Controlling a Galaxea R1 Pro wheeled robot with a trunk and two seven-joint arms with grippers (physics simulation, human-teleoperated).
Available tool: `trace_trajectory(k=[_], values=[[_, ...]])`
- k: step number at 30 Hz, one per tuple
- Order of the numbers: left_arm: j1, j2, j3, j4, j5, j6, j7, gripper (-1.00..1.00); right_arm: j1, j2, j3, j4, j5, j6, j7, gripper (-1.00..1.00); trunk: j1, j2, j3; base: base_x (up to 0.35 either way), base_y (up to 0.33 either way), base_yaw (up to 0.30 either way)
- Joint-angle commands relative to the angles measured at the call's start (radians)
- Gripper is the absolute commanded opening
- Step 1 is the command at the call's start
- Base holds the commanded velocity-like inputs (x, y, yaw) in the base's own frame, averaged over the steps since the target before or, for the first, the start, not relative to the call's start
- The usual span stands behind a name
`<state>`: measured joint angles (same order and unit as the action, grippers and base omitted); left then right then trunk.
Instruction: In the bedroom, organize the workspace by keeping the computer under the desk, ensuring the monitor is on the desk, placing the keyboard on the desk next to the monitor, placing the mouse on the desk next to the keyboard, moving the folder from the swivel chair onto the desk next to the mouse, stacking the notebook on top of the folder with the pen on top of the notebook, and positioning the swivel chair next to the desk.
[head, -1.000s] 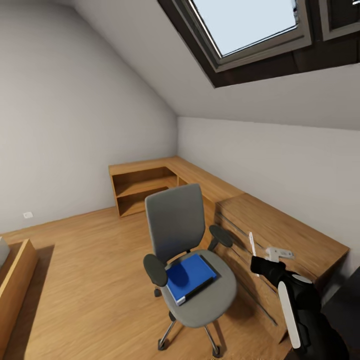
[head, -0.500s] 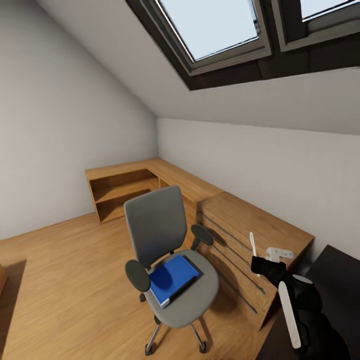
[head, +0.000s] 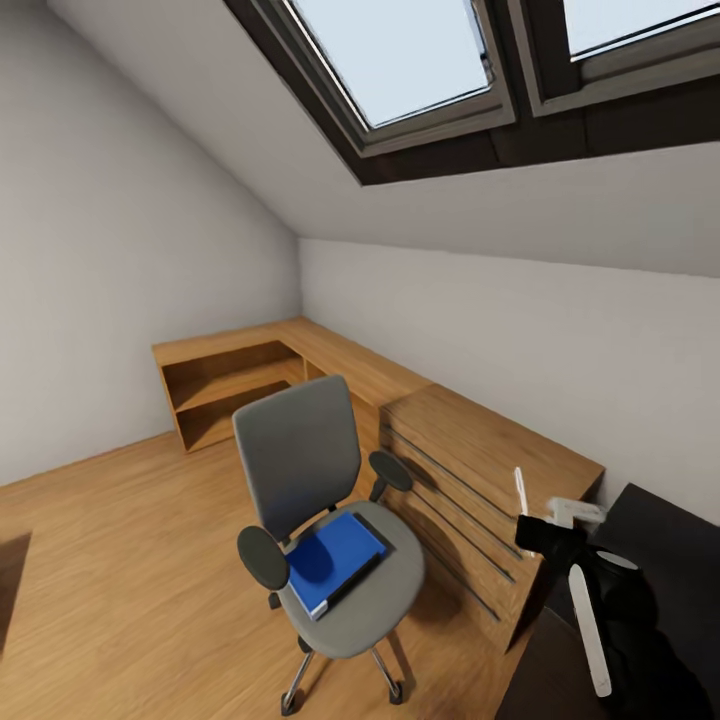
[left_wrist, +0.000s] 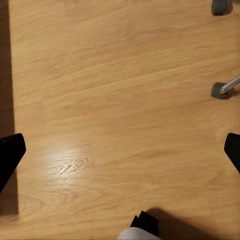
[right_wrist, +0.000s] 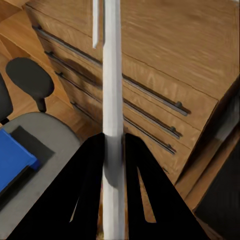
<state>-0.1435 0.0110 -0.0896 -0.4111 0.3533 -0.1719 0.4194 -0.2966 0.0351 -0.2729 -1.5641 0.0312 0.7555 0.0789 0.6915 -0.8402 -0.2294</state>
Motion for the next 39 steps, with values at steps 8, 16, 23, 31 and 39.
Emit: trace_trajectory(k=[8,16,23,31,39], values=[[-0.001,0.0,-0.009,0.0,0.01,-0.005,0.006,1.0,-0.012,-0.053,-0.005,0.124,0.015,0.002,-0.143,-1.0,-0.019,0.034,0.014,0.0,0.0,0.0],[-0.001,0.002,-0.007,0.0,0.011,-0.009,0.007,1.0,-0.021,-0.069,-0.005,0.154,0.011,-0.005,-0.154,-1.0,-0.019,0.034,0.016,0.0,0.0,-0.032],[-0.001,0.004,-0.007,0.001,0.012,-0.062,0.007,1.0,-0.021,-0.069,-0.005,0.161,0.012,-0.007,-0.154,-1.0,-0.019,0.034,0.024,0.0,0.0,-0.176],[-0.001,0.008,-0.007,-0.01,0.011,-0.073,0.007,1.0,-0.021,-0.073,-0.005,0.165,0.013,-0.025,-0.154,-1.0,-0.019,0.034,0.033,0.0,0.0,-0.194],[-0.001,0.01,-0.008,0.139,0.009,-0.11,0.007,1.0,-0.021,-0.077,-0.005,0.168,0.013,-0.028,-0.154,-1.0,-0.019,0.034,0.042,0.0,0.0,-0.204]])
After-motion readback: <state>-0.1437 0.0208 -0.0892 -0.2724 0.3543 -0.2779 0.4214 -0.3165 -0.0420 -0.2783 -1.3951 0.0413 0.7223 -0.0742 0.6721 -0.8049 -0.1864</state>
